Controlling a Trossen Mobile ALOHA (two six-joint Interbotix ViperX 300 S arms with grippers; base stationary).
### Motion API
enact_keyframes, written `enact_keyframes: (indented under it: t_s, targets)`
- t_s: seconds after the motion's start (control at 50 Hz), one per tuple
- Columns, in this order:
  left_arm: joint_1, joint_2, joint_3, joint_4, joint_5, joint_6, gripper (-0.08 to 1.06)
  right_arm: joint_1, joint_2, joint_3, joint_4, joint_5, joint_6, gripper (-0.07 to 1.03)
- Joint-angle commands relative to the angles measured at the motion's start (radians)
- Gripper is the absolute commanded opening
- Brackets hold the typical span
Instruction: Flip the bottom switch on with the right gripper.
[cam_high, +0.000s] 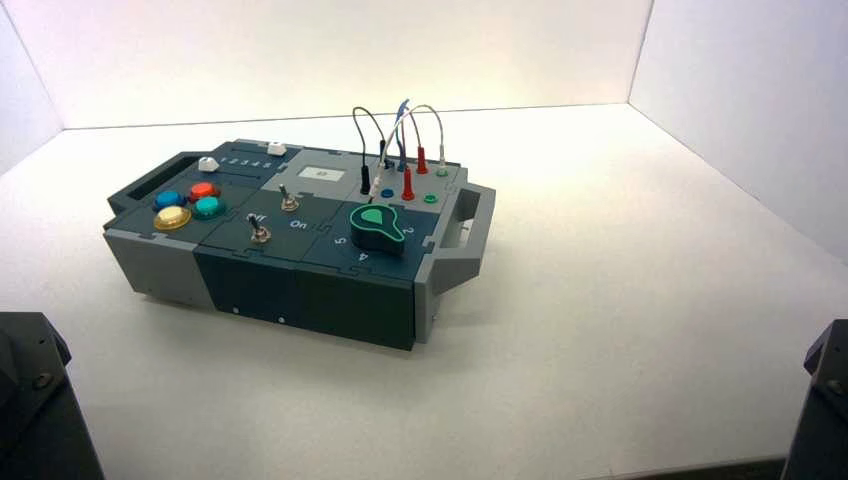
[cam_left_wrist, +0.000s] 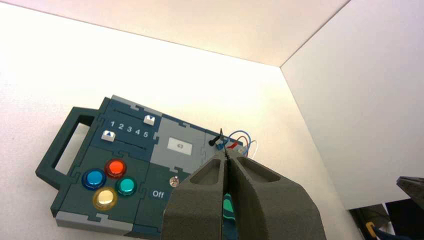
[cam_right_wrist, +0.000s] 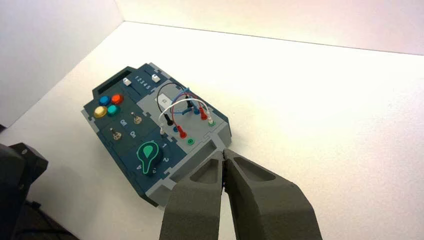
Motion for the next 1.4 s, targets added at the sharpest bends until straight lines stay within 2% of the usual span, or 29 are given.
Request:
enact_keyframes:
  t_s: [0.02,0.24,0.52,0.7,0.88,1.16,1.28,1.4]
  targets:
    - [-0.028,0.046,-0.005,-0.003,-0.015,0.0,-0.03,0.005,0.008,-0.026,0.003,-0.009,0.0,-0.02]
    - [-0.066,0.156,0.015,0.002,-0.044,0.009,-0.03,0.003,0.018,-0.026,0.003,-0.009,0.0,-0.02]
    - [-0.12,0.302,0.026,0.009,-0.038,0.021,-0.03,0.005,0.058,-0.028,0.005,-0.009,0.003,-0.02]
    - [-0.13,0.356,0.035,0.012,-0.018,0.025,-0.03,0.003,0.074,-0.029,0.006,-0.003,0.003,-0.02]
    - [-0.132,0.396,0.04,0.038,-0.018,0.026,-0.03,0.005,0.071,-0.028,0.006,-0.005,0.003,-0.02]
    - [-0.132,0.471,0.021,0.038,-0.018,0.032,-0.03,0.006,0.072,-0.031,0.012,0.0,0.003,-0.02]
    - [-0.133,0.454,0.011,0.041,-0.021,0.032,-0.03,0.061,0.103,-0.044,0.04,0.009,0.0,-0.02]
    - [-0.132,0.419,-0.002,0.043,-0.034,0.032,-0.03,0.186,0.189,-0.064,0.069,-0.002,0.005,-0.02]
